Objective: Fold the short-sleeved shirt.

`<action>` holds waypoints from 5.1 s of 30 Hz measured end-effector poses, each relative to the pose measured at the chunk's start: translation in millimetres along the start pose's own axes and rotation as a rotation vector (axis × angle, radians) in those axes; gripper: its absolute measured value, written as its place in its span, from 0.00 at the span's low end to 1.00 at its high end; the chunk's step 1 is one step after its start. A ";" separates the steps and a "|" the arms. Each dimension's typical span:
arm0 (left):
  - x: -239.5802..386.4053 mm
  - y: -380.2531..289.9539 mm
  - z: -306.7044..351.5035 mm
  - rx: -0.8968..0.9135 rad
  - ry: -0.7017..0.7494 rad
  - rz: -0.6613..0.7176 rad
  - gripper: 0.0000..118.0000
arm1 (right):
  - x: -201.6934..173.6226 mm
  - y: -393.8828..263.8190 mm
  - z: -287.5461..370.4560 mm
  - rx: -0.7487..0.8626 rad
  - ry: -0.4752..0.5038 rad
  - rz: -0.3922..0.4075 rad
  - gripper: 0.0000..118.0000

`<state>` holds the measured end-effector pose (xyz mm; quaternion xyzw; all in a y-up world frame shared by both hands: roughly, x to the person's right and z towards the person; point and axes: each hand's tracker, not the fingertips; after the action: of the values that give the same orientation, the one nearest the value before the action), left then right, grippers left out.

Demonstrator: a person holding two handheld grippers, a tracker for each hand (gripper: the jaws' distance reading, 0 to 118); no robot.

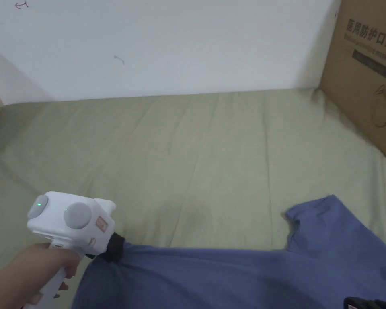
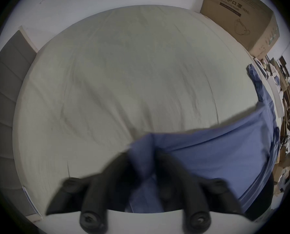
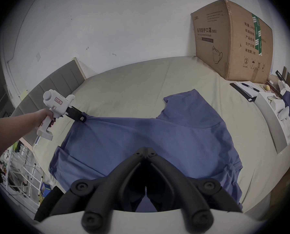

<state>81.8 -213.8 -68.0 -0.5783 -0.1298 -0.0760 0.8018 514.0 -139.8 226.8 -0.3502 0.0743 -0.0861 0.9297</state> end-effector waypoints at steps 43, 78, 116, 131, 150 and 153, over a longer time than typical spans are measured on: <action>9.1 -51.0 112.3 0.254 -0.017 0.147 0.01 | 165.1 204.5 -75.6 -0.209 -0.122 -0.249 0.00; 34.7 -305.3 114.3 0.313 -0.068 0.334 0.99 | 145.4 -80.1 39.4 -0.202 -0.316 -0.149 0.93; -48.3 -279.4 203.2 0.361 -0.675 0.601 0.00 | -84.5 -55.7 192.4 0.510 -0.121 0.256 0.00; -108.5 -278.3 51.6 0.117 -0.941 0.702 1.00 | -115.9 -41.4 150.6 0.345 -0.132 0.337 0.00; -69.8 -264.6 40.3 0.084 -0.741 0.618 0.04 | -133.3 -33.9 101.1 0.241 0.017 0.255 0.00; -70.9 -256.8 79.9 0.128 -0.477 0.535 0.04 | -129.5 -33.9 101.6 0.243 0.040 0.229 0.00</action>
<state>-65.4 -222.1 167.9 -0.5420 -0.1620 0.2818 0.7750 404.4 -72.5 335.0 -0.2227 0.1211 0.0052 0.9673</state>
